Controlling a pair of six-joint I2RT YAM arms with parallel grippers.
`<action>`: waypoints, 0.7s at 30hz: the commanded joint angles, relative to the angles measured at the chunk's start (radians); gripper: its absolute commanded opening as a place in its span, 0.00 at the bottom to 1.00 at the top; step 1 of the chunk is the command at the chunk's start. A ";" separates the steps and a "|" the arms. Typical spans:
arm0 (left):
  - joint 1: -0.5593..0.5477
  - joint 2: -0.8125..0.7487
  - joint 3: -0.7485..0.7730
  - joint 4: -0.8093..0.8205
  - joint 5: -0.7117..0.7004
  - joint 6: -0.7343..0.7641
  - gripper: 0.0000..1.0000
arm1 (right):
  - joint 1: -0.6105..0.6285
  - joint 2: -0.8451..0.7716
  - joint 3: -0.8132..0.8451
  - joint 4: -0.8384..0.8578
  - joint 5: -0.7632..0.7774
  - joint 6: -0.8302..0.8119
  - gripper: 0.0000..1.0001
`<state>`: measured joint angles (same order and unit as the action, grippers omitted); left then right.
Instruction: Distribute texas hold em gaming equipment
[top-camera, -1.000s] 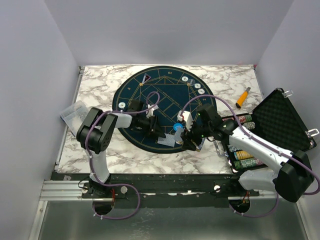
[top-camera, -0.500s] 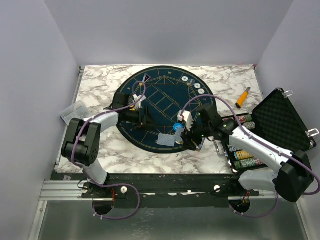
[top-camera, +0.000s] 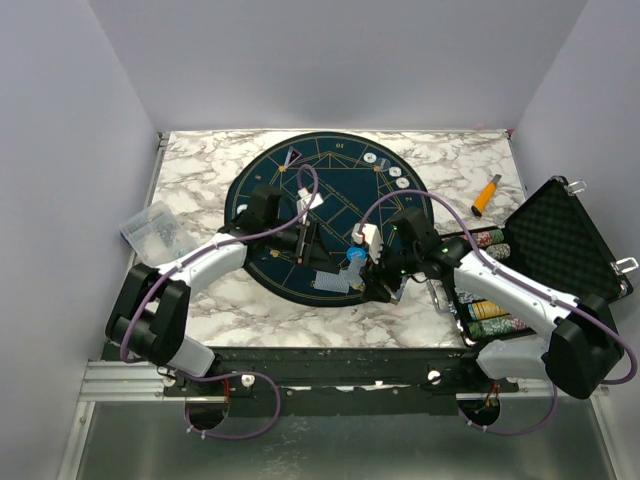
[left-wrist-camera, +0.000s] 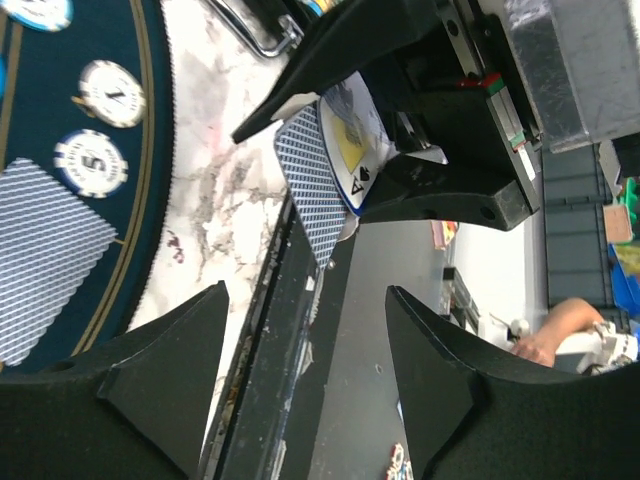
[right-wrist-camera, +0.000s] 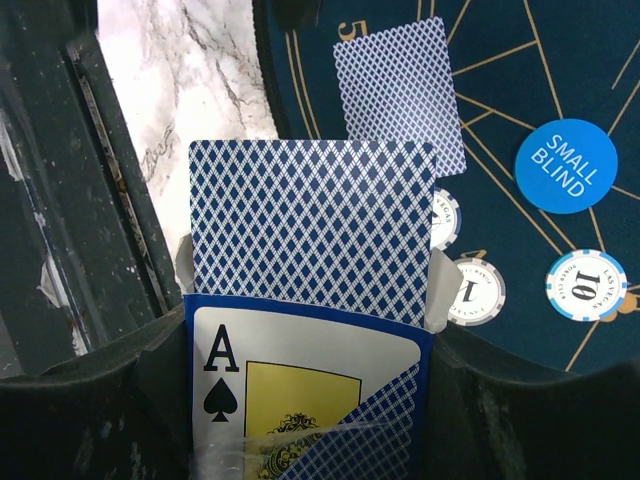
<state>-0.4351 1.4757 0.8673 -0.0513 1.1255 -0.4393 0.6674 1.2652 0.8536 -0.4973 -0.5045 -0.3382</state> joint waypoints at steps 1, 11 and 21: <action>-0.055 0.053 0.042 0.030 -0.033 -0.037 0.63 | -0.002 0.001 0.030 0.015 -0.059 -0.026 0.01; -0.128 0.148 0.107 0.047 -0.051 -0.082 0.58 | -0.002 -0.003 0.025 0.009 -0.061 -0.035 0.01; -0.121 0.205 0.103 0.047 -0.070 -0.098 0.38 | 0.000 -0.015 0.030 -0.001 -0.091 -0.041 0.01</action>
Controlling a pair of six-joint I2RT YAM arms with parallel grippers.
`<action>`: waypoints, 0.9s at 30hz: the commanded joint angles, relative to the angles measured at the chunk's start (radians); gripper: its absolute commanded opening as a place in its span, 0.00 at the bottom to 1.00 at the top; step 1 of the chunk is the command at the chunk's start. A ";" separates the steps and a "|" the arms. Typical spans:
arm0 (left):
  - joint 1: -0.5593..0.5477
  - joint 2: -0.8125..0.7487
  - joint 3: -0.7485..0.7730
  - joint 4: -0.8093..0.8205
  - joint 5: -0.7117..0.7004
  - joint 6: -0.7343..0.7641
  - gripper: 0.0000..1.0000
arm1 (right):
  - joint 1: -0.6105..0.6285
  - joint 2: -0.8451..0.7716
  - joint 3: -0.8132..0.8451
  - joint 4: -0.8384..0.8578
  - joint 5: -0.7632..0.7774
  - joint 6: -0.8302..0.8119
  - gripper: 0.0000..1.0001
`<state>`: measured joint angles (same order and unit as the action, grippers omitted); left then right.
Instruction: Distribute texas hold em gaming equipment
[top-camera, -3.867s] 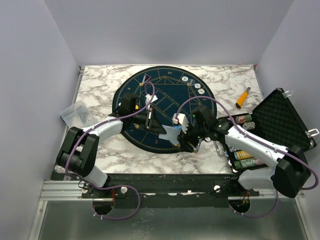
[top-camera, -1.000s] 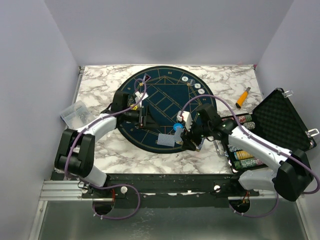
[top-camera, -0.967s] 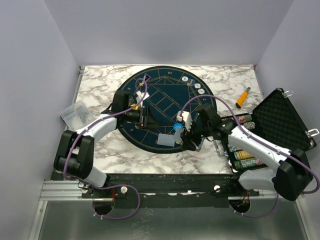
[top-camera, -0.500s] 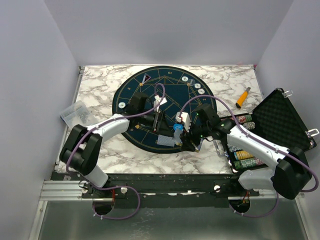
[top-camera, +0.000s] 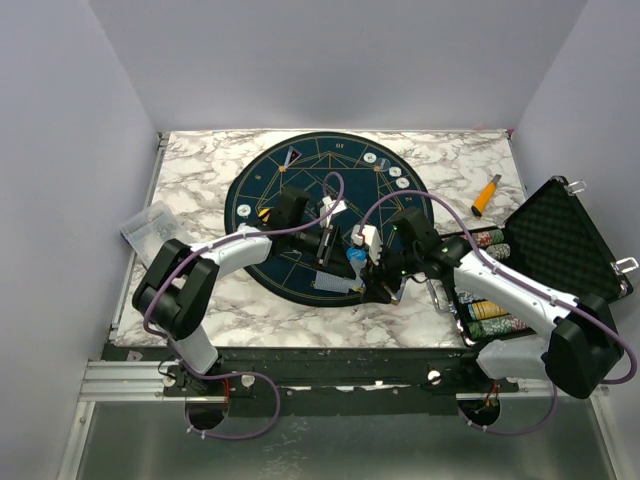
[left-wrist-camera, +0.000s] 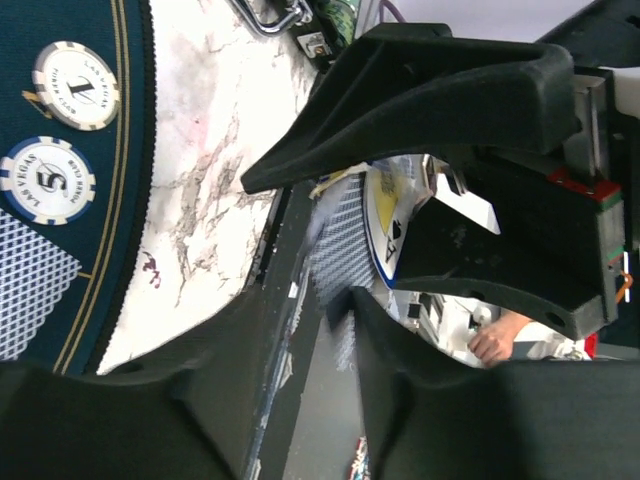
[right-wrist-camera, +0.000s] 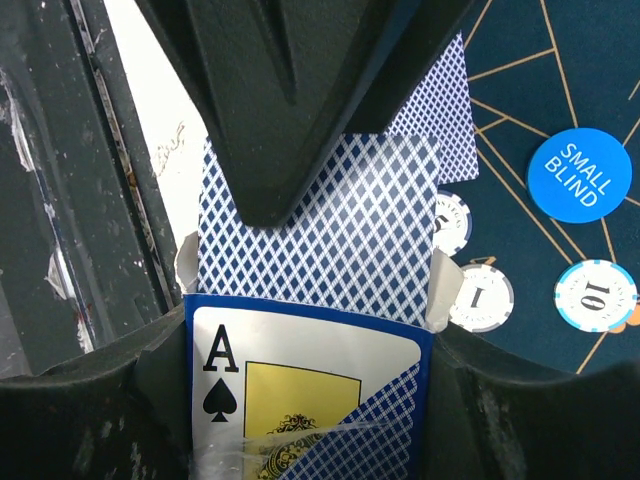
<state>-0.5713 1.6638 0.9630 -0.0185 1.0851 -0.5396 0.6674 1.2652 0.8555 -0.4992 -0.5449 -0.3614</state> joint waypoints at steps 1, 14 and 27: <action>0.019 0.011 0.003 0.010 -0.031 0.016 0.31 | 0.000 -0.018 0.028 -0.001 -0.052 -0.017 0.01; 0.070 -0.072 -0.029 -0.031 -0.018 0.079 0.10 | -0.002 -0.019 0.019 0.004 -0.026 -0.015 0.01; 0.096 -0.120 -0.058 0.080 0.025 0.000 0.67 | -0.002 -0.014 0.008 0.013 -0.001 -0.011 0.01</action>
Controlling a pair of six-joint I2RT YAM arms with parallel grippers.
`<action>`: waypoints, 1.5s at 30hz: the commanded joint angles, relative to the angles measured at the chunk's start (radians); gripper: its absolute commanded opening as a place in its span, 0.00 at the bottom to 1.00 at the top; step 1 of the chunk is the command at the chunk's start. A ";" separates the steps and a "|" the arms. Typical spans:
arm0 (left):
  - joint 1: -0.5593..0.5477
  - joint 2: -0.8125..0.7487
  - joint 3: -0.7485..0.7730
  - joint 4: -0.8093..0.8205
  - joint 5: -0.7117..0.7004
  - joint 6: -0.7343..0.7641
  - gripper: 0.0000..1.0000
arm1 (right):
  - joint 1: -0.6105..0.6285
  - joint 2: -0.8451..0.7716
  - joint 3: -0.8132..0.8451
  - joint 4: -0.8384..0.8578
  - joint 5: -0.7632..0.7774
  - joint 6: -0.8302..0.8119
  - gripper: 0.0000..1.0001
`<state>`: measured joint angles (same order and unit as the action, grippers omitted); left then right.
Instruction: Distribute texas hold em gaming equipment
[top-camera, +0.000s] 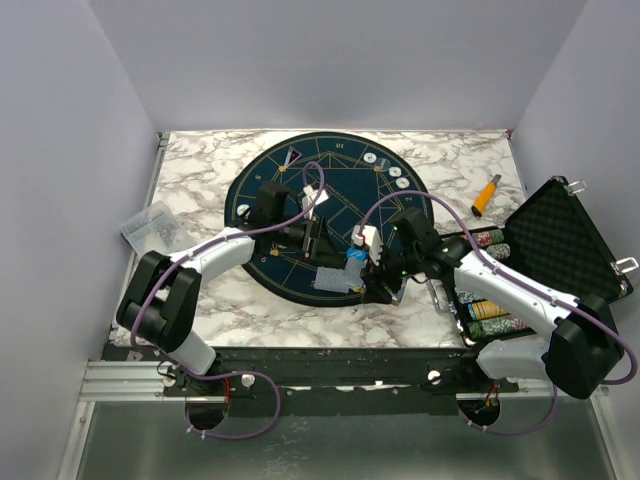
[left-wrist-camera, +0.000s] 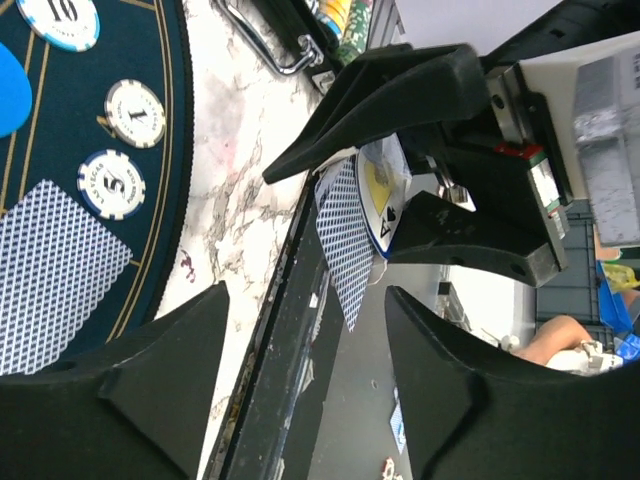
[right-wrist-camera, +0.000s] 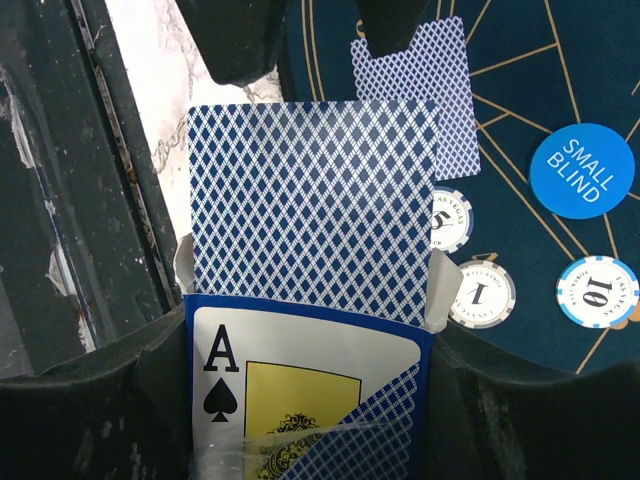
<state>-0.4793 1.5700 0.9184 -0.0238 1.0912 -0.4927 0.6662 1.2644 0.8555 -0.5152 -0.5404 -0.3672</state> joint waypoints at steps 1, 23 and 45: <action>0.002 -0.018 -0.013 0.107 0.022 -0.065 0.69 | 0.001 -0.013 0.010 0.030 -0.007 -0.006 0.01; -0.056 0.120 -0.004 0.172 0.059 -0.165 0.33 | 0.001 -0.015 0.024 0.023 -0.017 -0.009 0.01; 0.049 -0.008 -0.084 0.163 0.083 -0.119 0.02 | 0.000 -0.020 0.012 0.021 0.017 -0.010 0.01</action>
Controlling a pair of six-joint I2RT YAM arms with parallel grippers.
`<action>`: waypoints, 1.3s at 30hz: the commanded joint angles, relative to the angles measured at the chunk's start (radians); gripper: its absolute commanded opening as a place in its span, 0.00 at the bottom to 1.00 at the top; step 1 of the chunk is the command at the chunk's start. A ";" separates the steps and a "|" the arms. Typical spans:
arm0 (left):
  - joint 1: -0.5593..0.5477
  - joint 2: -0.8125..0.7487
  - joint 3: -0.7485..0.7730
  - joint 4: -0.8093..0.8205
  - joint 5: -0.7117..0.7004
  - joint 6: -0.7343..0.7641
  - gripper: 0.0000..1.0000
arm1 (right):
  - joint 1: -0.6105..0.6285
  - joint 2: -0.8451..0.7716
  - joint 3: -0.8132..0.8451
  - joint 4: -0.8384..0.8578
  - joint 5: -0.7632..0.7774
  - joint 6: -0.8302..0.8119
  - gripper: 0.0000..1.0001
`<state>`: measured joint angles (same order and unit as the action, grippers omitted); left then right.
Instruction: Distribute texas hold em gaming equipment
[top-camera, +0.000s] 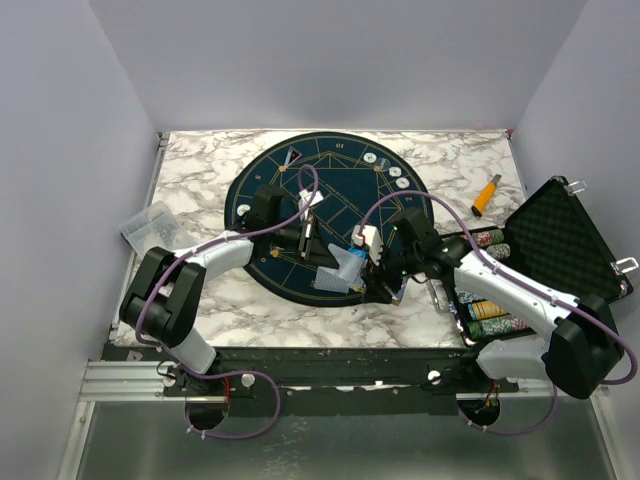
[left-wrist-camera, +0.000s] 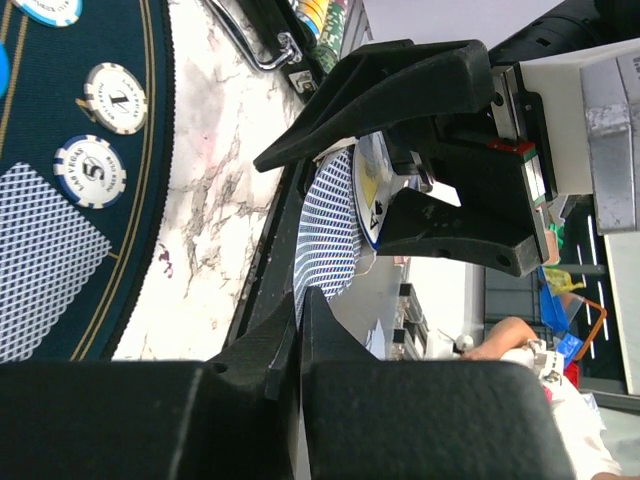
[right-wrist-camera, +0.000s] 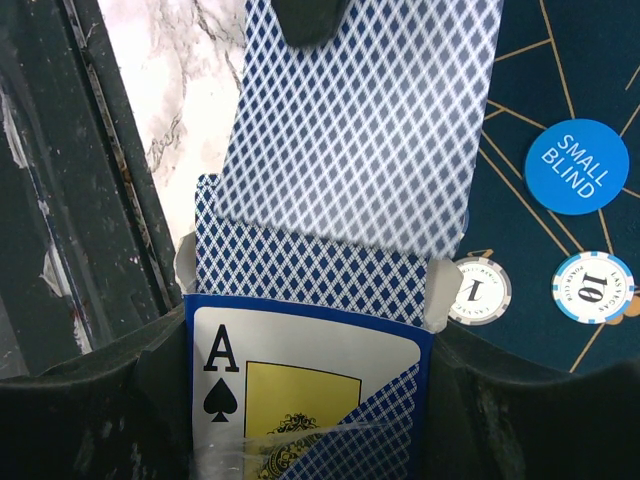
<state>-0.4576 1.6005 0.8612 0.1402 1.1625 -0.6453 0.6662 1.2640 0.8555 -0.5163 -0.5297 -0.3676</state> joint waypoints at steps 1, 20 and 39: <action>0.032 -0.045 -0.030 -0.001 0.016 0.036 0.00 | 0.000 -0.020 0.011 0.021 0.008 -0.008 0.01; 0.345 0.165 0.402 -0.673 -0.214 0.506 0.00 | 0.000 -0.029 0.008 0.021 0.026 -0.007 0.01; 0.504 0.658 1.095 -0.926 -0.337 0.584 0.04 | 0.000 -0.018 0.019 0.011 0.033 -0.007 0.01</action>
<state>0.0383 2.2074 1.8885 -0.7147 0.8360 -0.0708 0.6662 1.2556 0.8555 -0.5159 -0.5095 -0.3676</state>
